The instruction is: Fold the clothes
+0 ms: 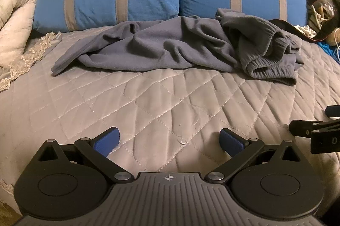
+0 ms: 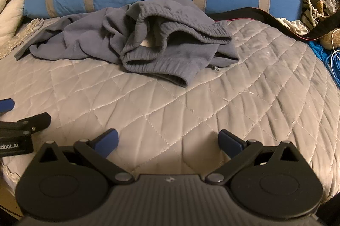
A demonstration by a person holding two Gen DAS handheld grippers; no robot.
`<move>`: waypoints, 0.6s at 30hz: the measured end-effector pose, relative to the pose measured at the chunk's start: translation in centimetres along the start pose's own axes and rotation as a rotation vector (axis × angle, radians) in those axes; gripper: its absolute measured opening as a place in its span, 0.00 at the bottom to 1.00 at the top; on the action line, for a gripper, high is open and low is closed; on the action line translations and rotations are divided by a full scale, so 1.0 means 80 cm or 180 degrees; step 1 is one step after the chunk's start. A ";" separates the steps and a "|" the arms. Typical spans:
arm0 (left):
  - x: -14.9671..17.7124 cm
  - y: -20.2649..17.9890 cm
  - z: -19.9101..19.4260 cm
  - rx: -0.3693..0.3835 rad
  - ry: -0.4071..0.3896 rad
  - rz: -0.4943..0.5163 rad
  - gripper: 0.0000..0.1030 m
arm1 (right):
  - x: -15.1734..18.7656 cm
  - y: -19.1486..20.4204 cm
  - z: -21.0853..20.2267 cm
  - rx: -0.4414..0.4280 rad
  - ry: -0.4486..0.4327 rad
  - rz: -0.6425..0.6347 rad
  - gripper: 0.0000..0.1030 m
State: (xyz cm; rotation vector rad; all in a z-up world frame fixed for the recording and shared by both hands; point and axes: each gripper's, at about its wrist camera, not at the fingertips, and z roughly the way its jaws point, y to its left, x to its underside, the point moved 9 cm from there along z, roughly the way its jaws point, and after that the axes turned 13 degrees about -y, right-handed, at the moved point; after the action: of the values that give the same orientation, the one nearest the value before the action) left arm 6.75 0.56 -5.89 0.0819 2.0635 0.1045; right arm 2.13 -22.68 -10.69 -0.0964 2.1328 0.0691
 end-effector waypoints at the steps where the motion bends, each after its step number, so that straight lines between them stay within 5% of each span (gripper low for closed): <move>1: 0.000 0.000 0.000 0.0001 -0.0001 -0.0003 1.00 | 0.000 0.000 0.000 0.0001 0.0000 0.0000 1.00; 18: -0.002 0.000 -0.001 0.0021 -0.0018 -0.0049 1.00 | 0.003 0.001 0.000 0.0019 -0.0002 -0.0015 1.00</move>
State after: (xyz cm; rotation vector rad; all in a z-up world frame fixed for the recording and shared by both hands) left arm 6.78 0.51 -5.70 0.0705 2.0585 0.0880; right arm 2.00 -22.62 -10.86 -0.0979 2.1319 0.0600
